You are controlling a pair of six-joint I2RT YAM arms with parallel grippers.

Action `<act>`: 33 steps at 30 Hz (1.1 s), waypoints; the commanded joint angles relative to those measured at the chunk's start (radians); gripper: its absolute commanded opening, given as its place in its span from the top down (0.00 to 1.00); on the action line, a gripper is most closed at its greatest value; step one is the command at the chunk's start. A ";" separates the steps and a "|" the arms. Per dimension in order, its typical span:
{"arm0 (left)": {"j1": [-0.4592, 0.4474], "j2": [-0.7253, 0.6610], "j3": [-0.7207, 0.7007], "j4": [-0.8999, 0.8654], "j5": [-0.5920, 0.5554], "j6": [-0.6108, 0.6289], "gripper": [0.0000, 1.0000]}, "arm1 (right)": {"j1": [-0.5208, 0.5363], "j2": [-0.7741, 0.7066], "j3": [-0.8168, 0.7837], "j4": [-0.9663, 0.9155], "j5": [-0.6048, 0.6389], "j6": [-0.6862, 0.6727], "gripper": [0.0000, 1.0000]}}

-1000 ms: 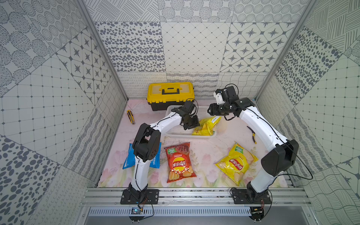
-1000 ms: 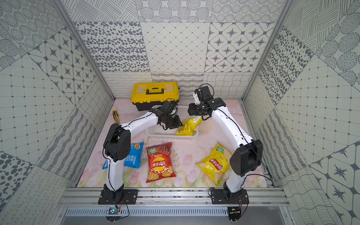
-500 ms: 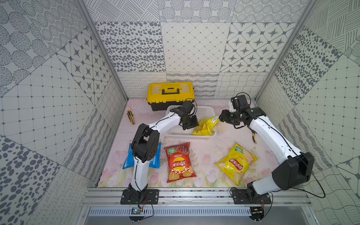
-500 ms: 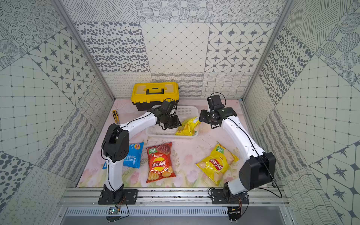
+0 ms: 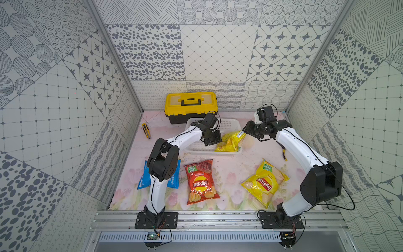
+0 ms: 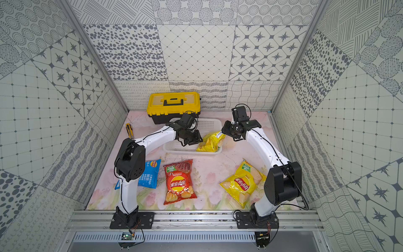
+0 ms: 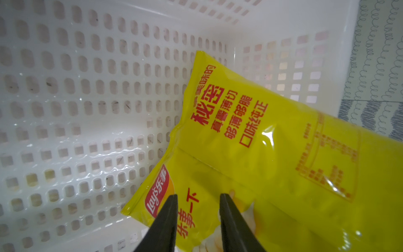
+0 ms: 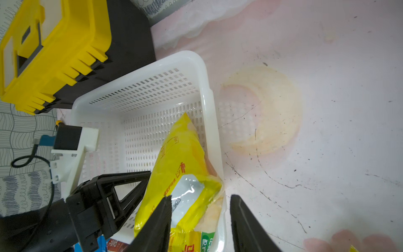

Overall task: Put the potato chips into the basket
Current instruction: Place the potato chip in the basket.

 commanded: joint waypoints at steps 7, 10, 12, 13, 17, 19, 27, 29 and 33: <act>0.017 0.010 -0.006 -0.011 -0.003 0.027 0.64 | -0.008 0.032 0.023 0.048 -0.008 0.013 0.61; 0.017 0.011 -0.008 -0.010 0.000 0.025 0.64 | -0.008 0.053 0.047 0.049 -0.012 0.014 0.66; 0.017 0.012 -0.008 -0.008 0.001 0.025 0.64 | -0.009 0.064 0.061 0.049 -0.016 0.014 0.70; 0.017 0.013 -0.009 -0.009 0.002 0.025 0.64 | -0.009 0.068 0.067 0.049 -0.018 0.016 0.74; 0.017 0.017 -0.009 -0.011 0.005 0.025 0.64 | -0.011 0.077 0.087 0.049 -0.028 0.019 0.88; 0.017 0.018 -0.008 -0.010 0.007 0.024 0.64 | -0.013 0.080 0.098 0.049 -0.032 0.020 0.95; -0.006 0.049 0.035 -0.022 0.022 0.032 0.64 | -0.054 0.166 0.210 0.048 -0.110 0.041 1.00; -0.015 0.064 0.058 -0.031 0.024 0.033 0.64 | -0.064 0.193 0.236 0.048 -0.135 0.050 1.00; -0.030 0.101 0.098 -0.040 0.030 0.029 0.64 | -0.075 0.245 0.294 0.048 -0.164 0.068 1.00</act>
